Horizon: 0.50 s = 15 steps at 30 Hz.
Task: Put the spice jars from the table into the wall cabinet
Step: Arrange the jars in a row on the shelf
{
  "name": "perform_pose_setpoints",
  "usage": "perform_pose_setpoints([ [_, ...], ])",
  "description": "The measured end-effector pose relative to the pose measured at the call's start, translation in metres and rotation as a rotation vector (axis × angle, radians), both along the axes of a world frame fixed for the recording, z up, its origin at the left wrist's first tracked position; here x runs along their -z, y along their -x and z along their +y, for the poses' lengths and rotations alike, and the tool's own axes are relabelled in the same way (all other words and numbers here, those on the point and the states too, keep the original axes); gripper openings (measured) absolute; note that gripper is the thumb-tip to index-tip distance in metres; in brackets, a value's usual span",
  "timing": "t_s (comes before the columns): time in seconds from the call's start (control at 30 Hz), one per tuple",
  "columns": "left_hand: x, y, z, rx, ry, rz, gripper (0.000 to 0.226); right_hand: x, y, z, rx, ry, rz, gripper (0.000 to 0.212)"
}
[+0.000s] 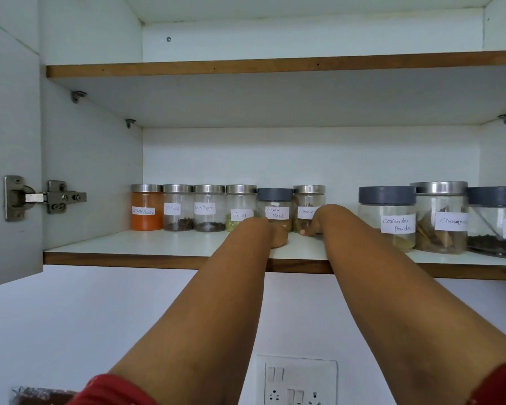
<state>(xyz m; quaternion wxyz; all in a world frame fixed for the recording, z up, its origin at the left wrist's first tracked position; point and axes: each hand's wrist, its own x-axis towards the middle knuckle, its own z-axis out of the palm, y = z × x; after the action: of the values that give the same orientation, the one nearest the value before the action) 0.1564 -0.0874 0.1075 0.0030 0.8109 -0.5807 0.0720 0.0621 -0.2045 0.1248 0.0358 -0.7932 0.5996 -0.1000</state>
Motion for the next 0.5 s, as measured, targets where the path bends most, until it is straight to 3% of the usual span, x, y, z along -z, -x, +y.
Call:
perform_pose_setpoints([
  [0.2, -0.003, 0.006, 0.015, -0.025, 0.015, 0.079, 0.053, 0.002, -0.001, 0.04, -0.07, 0.024, 0.161, 0.051],
  [0.5, 0.0, 0.018, 0.094, 0.097, 0.076, 0.373, 0.046, 0.023, 0.034, 0.121, -0.259, 0.095, -0.016, 0.041],
])
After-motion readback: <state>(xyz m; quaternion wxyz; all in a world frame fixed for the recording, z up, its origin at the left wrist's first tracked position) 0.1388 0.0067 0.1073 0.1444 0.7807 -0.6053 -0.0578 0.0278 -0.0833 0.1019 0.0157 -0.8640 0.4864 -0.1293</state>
